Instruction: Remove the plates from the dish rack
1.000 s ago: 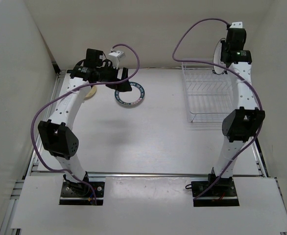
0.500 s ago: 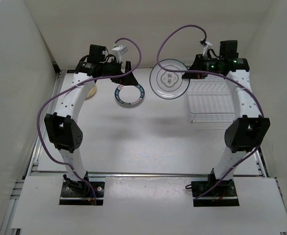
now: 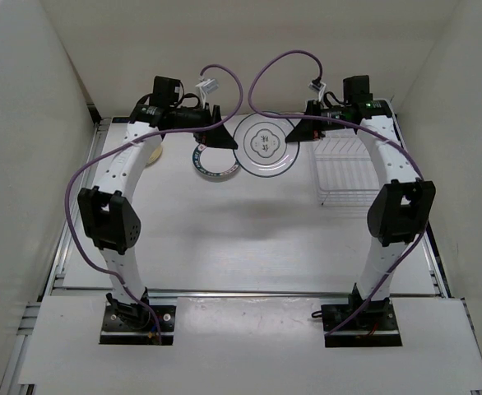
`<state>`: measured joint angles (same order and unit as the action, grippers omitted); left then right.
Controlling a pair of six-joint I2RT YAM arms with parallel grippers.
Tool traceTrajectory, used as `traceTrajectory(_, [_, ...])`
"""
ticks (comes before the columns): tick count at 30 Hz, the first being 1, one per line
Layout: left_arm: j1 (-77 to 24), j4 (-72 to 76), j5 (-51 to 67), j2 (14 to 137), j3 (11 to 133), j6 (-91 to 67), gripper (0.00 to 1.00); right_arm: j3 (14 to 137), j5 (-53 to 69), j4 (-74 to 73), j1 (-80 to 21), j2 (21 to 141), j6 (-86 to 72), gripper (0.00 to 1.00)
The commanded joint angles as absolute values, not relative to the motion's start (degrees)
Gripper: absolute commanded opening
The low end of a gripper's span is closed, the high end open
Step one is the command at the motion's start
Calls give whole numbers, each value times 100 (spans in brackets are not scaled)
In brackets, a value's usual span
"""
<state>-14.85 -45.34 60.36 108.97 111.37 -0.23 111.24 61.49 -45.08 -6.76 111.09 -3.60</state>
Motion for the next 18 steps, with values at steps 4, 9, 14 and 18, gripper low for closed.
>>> traceTrajectory(4, [-1538, -4482, 6442, 11057, 11153, 18, 99, 11452, 6749, -4113, -826, 11215, -642, 0])
traceTrajectory(9, [-1538, -4430, 6390, 11241, 11153, -44, 86, 11627, 6750, -3999, -932, 11373, -747, 0])
traceTrajectory(14, [-1538, -4368, 6127, 11294, 11153, -237, 21, 11628, 6750, -3999, -932, 11373, -800, 0])
traceTrajectory(18, [-1538, -4245, 5907, 11347, 11153, -482, 10, 11576, 6750, -3999, -932, 11373, -800, 0])
